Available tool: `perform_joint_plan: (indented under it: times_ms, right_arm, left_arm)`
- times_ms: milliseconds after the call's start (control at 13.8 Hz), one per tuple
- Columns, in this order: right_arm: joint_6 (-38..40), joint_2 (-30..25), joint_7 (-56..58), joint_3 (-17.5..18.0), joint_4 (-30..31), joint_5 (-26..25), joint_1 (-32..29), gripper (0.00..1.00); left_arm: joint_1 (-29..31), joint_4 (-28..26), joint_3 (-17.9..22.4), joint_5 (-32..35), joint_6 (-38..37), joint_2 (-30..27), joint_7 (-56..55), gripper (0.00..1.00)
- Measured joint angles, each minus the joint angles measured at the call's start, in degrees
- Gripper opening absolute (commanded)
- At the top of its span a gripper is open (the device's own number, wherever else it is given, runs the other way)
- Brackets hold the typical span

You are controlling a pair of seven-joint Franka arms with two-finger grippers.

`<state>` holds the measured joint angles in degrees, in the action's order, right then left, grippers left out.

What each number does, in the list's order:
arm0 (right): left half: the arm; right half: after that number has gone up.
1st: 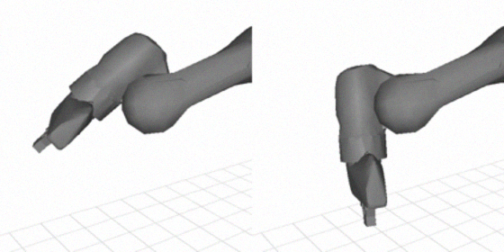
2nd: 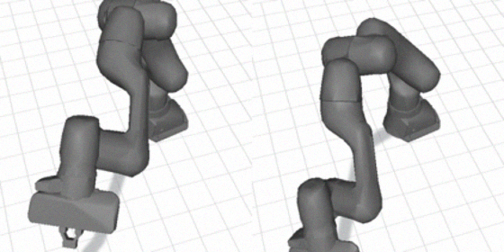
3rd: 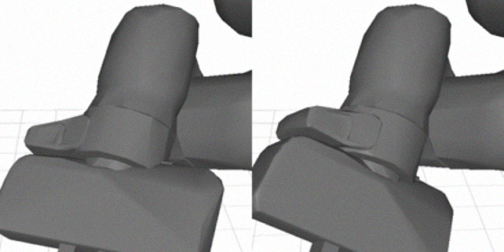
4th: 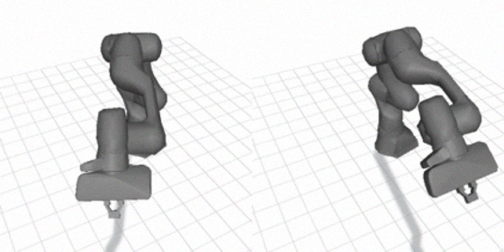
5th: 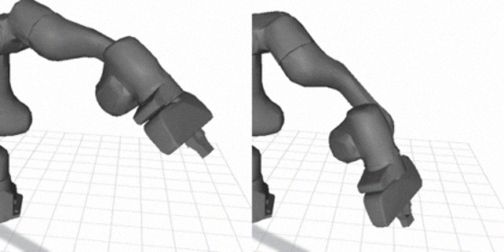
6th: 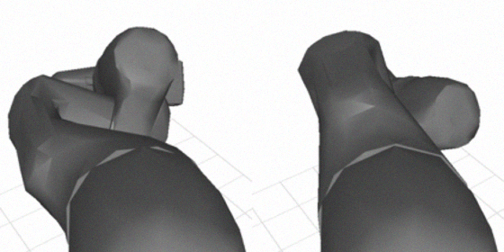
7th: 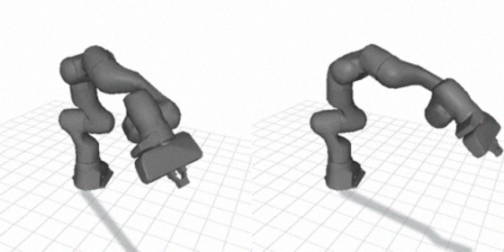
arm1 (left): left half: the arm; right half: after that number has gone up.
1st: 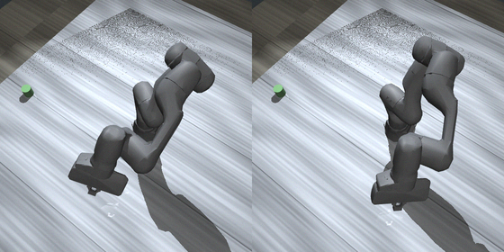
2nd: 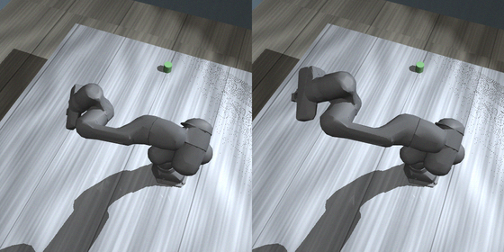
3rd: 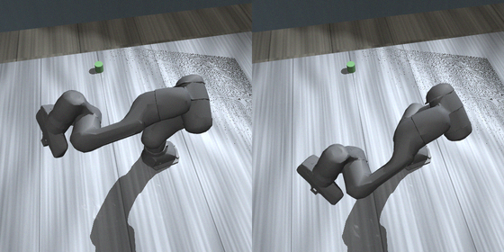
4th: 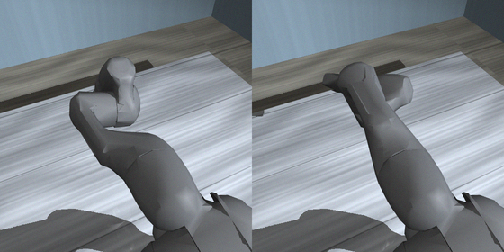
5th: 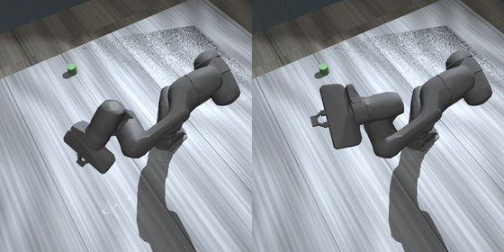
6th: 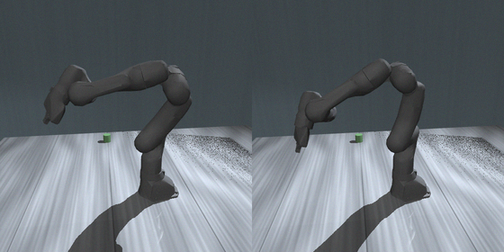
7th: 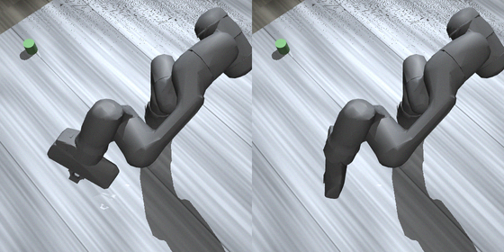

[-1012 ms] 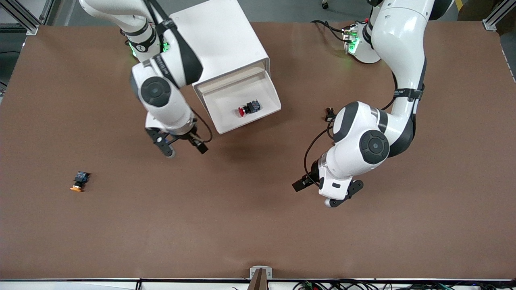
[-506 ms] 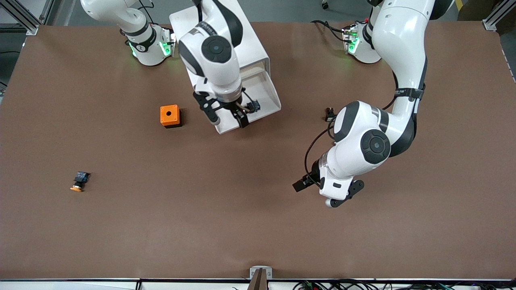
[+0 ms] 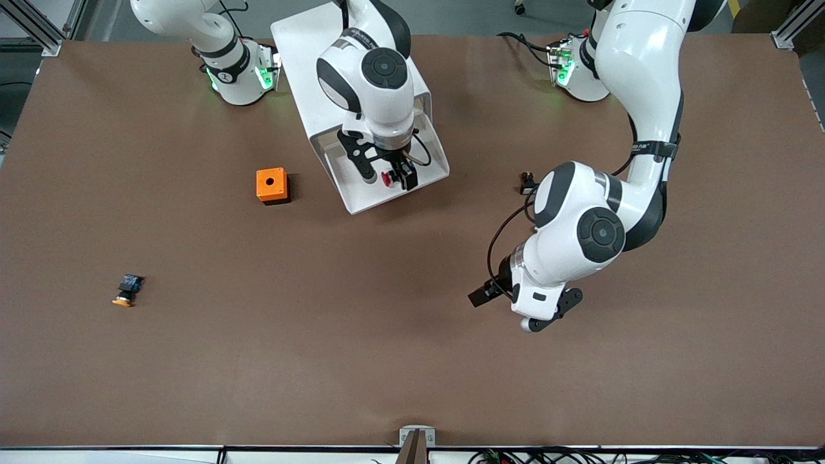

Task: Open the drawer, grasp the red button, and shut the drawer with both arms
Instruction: 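Move the right gripper into the open drawer over the red button, then grasp the red button and lift it out with the right gripper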

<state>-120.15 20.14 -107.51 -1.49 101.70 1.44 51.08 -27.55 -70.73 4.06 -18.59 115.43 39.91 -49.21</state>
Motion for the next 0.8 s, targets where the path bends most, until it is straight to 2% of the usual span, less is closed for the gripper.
perform_joint_plan:
  times_ms: [289,361,578,651,795]
  right_arm:
    - [0.0,2.0,-0.7,0.0,-1.2,0.0,0.5,1.0]
    - [0.0,2.4,-0.9,0.0,-1.5,0.0,0.6,0.96]
    - [0.0,2.9,-1.0,0.0,-2.2,0.0,0.7,0.18]
    - [0.0,2.9,-1.1,0.0,-2.3,0.0,0.8,0.0]
    - [0.0,2.9,-1.7,0.0,-2.5,0.0,1.0,0.0]
  left_arm:
    - [0.1,0.0,0.0,0.0,-0.1,0.0,0.0,1.0]
    - [0.1,0.0,0.0,0.0,-0.1,0.0,0.0,1.0]
    - [0.1,0.0,0.0,0.0,-0.2,0.0,0.0,1.0]
    - [0.1,0.0,0.0,0.0,-0.2,0.0,0.0,1.0]
    - [0.0,0.0,0.0,0.0,-0.3,0.0,0.0,1.0]
